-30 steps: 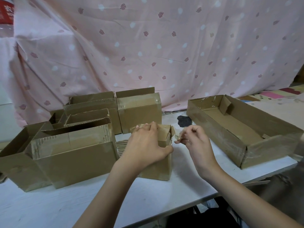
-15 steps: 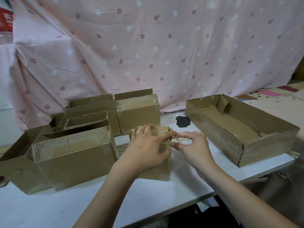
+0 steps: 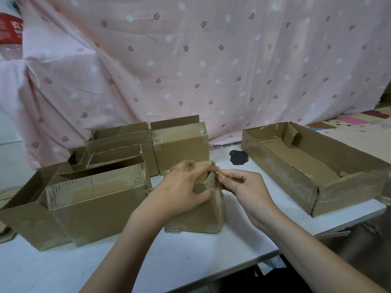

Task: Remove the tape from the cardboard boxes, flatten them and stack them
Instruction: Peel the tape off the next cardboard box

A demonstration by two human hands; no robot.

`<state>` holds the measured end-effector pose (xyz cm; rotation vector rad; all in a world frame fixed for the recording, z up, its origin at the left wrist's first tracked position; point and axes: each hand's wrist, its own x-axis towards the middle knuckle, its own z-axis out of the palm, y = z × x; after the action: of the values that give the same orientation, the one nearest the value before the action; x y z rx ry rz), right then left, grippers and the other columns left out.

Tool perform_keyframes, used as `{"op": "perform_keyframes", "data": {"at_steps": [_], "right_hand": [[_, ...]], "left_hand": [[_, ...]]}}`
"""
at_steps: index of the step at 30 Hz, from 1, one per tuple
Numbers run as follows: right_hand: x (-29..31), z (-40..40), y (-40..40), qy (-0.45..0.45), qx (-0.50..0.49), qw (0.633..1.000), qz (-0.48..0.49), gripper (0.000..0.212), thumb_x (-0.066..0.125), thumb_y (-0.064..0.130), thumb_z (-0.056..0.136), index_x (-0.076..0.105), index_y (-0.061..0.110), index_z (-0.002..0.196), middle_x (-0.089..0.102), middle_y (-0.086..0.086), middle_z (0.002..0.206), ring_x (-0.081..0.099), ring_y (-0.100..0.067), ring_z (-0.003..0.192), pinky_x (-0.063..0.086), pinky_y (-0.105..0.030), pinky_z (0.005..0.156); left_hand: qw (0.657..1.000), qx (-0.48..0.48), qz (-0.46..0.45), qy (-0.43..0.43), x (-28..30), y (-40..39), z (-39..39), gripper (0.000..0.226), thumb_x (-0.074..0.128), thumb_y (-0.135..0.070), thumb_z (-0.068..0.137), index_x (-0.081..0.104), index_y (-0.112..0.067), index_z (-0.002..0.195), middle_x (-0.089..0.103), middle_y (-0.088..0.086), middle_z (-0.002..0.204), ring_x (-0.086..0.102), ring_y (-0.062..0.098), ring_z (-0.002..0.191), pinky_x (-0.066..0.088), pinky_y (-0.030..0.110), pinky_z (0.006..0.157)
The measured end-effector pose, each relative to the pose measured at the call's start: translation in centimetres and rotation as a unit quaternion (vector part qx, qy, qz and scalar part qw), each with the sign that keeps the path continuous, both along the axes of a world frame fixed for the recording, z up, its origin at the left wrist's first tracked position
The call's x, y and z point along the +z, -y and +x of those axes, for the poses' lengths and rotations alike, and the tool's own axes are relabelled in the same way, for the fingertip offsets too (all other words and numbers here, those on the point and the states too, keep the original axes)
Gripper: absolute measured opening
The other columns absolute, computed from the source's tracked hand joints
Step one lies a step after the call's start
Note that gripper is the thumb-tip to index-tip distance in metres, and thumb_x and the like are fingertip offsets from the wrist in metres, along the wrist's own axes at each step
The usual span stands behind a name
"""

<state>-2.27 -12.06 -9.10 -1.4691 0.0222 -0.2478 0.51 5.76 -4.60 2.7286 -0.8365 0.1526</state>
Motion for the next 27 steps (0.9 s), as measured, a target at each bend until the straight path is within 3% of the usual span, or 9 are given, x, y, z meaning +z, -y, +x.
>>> {"op": "perform_keyframes", "data": {"at_steps": [4, 6, 9, 12, 16, 18, 20, 23, 27], "right_hand": [[0.4, 0.6, -1.2, -0.002, 0.005, 1.000, 0.026, 0.017, 0.064, 0.005, 0.095, 0.080, 0.009, 0.100, 0.077, -0.010, 0.099, 0.071, -0.025, 0.095, 0.056, -0.039, 0.095], [1.0, 1.0, -1.8, -0.003, 0.002, 1.000, 0.015, 0.016, 0.066, 0.007, 0.094, 0.080, 0.011, 0.098, 0.078, -0.010, 0.097, 0.069, -0.020, 0.089, 0.056, -0.038, 0.094], [2.8, 1.9, -2.0, 0.040, -0.033, 0.996, -0.077, 0.012, 0.072, 0.010, 0.090, 0.081, 0.018, 0.094, 0.079, 0.003, 0.089, 0.072, -0.008, 0.087, 0.057, -0.036, 0.094], [5.6, 2.8, -2.1, 0.046, -0.026, 0.980, -0.191, 0.011, 0.076, 0.013, 0.087, 0.081, 0.022, 0.090, 0.078, 0.007, 0.084, 0.072, -0.007, 0.085, 0.057, -0.029, 0.086], [7.1, 3.0, -2.2, 0.006, 0.054, 0.964, -0.261, 0.009, 0.074, 0.016, 0.089, 0.082, 0.020, 0.093, 0.077, -0.004, 0.081, 0.062, -0.007, 0.070, 0.048, -0.019, 0.067], [6.9, 3.1, -2.1, -0.018, 0.063, 0.951, -0.302, 0.010, 0.074, 0.019, 0.090, 0.082, 0.022, 0.095, 0.076, 0.001, 0.078, 0.060, 0.000, 0.065, 0.045, -0.011, 0.060], [6.6, 3.2, -2.1, -0.052, 0.073, 0.937, -0.338, 0.008, 0.075, 0.023, 0.089, 0.082, 0.025, 0.093, 0.076, 0.006, 0.077, 0.066, -0.001, 0.072, 0.050, -0.015, 0.066], [5.7, 3.5, -2.1, -0.094, 0.092, 0.923, -0.361, 0.006, 0.077, 0.024, 0.088, 0.083, 0.026, 0.088, 0.078, 0.004, 0.079, 0.072, -0.018, 0.086, 0.056, -0.037, 0.087], [4.5, 3.6, -2.6, -0.085, 0.066, 0.936, -0.336, 0.006, 0.081, 0.018, 0.082, 0.083, 0.024, 0.082, 0.077, 0.006, 0.078, 0.072, -0.016, 0.087, 0.058, -0.039, 0.091]], "left_hand": [[0.999, 0.002, -0.032, -0.003, -0.2, -1.0, 0.3, 0.050, 0.050, -0.059, 0.086, 0.033, -0.063, 0.133, 0.040, 0.010, 0.147, 0.038, 0.024, 0.138, 0.038, 0.041, 0.108], [0.999, 0.006, -0.050, -0.005, -0.3, -1.5, 0.6, 0.047, 0.049, -0.060, 0.085, 0.035, -0.061, 0.130, 0.044, 0.007, 0.143, 0.048, 0.024, 0.129, 0.042, 0.039, 0.102], [0.992, -0.008, -0.129, 0.009, -0.1, -1.4, 0.6, 0.036, 0.048, -0.058, 0.086, 0.040, -0.051, 0.120, 0.057, 0.000, 0.128, 0.056, 0.018, 0.110, 0.043, 0.033, 0.089], [0.970, 0.001, -0.245, 0.011, 0.4, -0.5, 0.2, 0.019, 0.055, -0.041, 0.094, 0.041, -0.037, 0.106, 0.063, -0.010, 0.109, 0.059, 0.014, 0.090, 0.043, 0.031, 0.075], [0.924, 0.043, -0.368, -0.091, -0.4, -0.3, 0.2, 0.018, 0.056, -0.040, 0.098, 0.042, -0.027, 0.099, 0.068, -0.008, 0.107, 0.064, 0.012, 0.095, 0.048, 0.032, 0.079], [0.896, 0.043, -0.415, -0.150, -1.7, -0.5, 0.3, 0.019, 0.058, -0.039, 0.097, 0.044, -0.027, 0.098, 0.069, -0.008, 0.112, 0.064, 0.007, 0.102, 0.048, 0.032, 0.082], [0.873, 0.054, -0.443, -0.196, -2.9, -0.7, 0.2, 0.017, 0.058, -0.037, 0.096, 0.046, -0.026, 0.098, 0.071, -0.006, 0.107, 0.065, 0.011, 0.100, 0.048, 0.035, 0.080], [0.846, 0.079, -0.471, -0.238, -4.4, -0.8, 0.2, 0.004, 0.051, -0.029, 0.096, 0.053, -0.028, 0.099, 0.072, 0.003, 0.094, 0.061, 0.023, 0.077, 0.044, 0.038, 0.070], [0.859, 0.165, -0.461, -0.149, -5.2, -0.8, 0.5, 0.014, 0.063, -0.049, 0.086, 0.065, -0.036, 0.089, 0.068, -0.010, 0.107, 0.069, 0.011, 0.083, 0.057, 0.041, 0.080]]}}
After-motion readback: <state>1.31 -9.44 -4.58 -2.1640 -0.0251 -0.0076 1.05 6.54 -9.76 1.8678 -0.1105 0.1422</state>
